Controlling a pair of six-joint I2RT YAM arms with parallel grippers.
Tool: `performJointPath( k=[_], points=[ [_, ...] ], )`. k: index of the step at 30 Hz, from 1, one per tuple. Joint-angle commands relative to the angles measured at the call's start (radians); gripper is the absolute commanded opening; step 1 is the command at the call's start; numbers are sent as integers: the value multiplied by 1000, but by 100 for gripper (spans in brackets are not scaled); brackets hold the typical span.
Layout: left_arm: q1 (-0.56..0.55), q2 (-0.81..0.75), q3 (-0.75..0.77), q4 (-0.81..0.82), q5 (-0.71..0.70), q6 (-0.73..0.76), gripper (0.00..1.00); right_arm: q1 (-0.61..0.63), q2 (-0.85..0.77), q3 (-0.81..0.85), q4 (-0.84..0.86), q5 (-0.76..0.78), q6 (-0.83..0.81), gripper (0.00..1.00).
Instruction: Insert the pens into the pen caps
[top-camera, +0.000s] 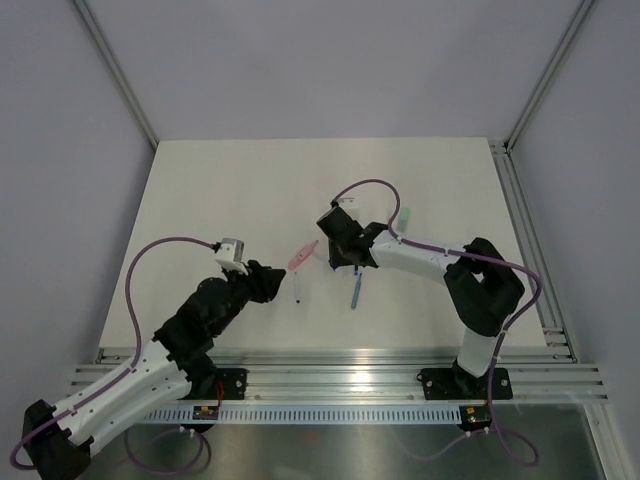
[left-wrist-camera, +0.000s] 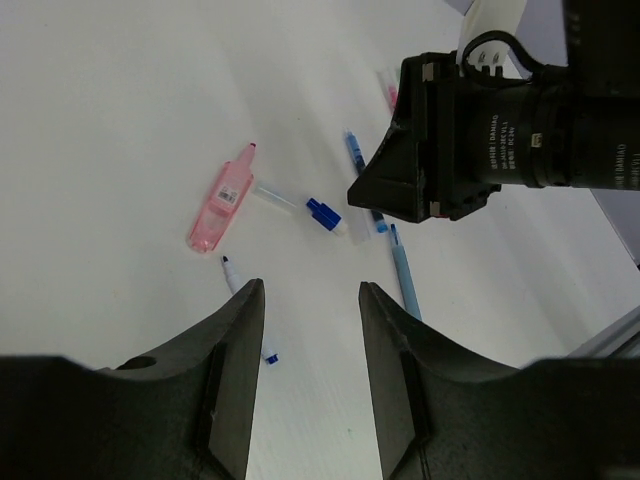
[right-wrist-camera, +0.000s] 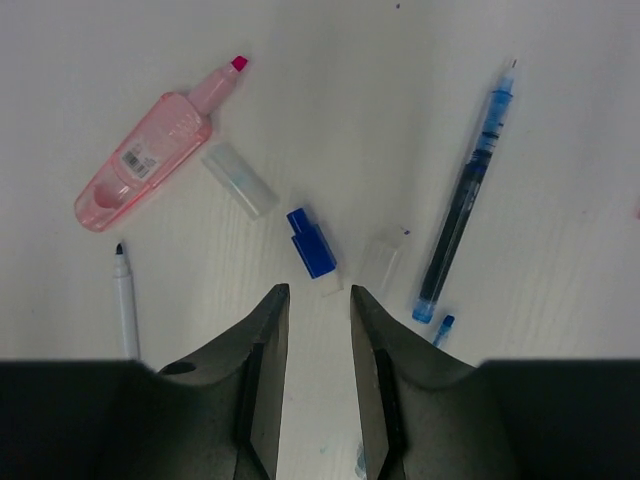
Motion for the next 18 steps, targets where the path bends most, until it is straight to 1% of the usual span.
performJointPath(
  k=[1,6,12,13,16,18],
  points=[
    [1,-35,-9,20,-78,-11,45,-32,48,89,-84,139,9,37],
    [1,-9,-3,25,-49,-15,45,-101,71,90,-67,131,7,37],
    [1,23,5,39,-15,-13,45,-138,149,144,-78,116,-5,37],
    [1,26,3,43,-12,-13,45,-157,175,146,-66,96,-5,36],
    [1,32,3,48,-5,-11,45,-165,194,153,-64,90,-9,34],
    [1,47,8,49,0,-11,45,-168,206,160,-61,85,-16,31]
  ],
)
